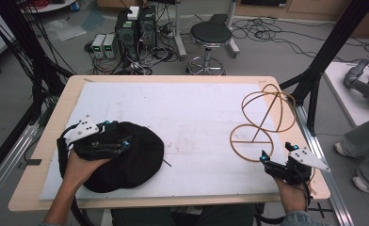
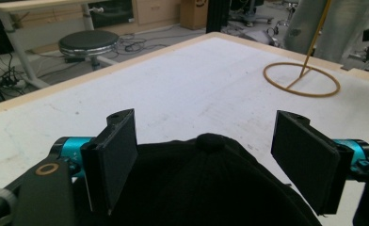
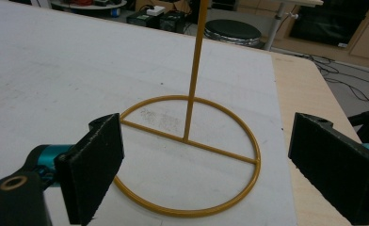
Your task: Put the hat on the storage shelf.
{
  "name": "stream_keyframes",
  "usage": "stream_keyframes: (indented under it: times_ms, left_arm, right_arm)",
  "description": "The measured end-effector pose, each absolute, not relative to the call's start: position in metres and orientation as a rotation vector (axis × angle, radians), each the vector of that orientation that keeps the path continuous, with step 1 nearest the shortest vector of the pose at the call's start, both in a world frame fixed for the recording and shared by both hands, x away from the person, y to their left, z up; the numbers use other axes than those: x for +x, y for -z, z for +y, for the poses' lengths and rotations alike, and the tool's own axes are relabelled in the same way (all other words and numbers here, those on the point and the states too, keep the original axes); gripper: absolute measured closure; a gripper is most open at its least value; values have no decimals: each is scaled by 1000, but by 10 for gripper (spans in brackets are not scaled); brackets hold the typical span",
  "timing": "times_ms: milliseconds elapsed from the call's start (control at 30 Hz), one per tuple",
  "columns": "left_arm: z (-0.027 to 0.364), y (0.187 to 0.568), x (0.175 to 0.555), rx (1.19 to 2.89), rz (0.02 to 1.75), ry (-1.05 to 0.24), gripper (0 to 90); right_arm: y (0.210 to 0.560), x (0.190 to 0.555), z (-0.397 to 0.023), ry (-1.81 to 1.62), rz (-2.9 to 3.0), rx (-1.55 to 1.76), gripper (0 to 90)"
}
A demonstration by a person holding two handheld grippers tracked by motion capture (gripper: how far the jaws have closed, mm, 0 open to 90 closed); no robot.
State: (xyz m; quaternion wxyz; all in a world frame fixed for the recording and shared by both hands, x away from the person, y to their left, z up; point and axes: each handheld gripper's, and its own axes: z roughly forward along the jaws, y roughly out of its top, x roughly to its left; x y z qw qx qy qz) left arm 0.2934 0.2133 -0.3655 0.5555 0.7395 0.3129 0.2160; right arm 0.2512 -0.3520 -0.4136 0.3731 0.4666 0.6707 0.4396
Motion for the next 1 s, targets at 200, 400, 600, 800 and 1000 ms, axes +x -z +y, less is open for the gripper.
stream_keyframes:
  times_ms: [200, 400, 600, 800, 1000]
  left_arm:
    - [205, 371, 295, 1783, 738, -499, 234]
    - [198, 378, 297, 1838, 745, -508, 243]
    - [197, 380, 298, 1856, 757, -510, 275]
    - [196, 382, 300, 1888, 782, -508, 289]
    - [195, 385, 302, 1926, 816, -503, 293]
  right_arm:
    - [413, 251, -352, -1127, 1719, 1195, 106]
    - [413, 251, -352, -1127, 1720, 1195, 106]
    - [413, 251, -352, -1123, 1724, 1192, 106]
    - [413, 251, -352, -1131, 1718, 1192, 106]
    - [413, 250, -352, -1129, 1723, 1187, 106]
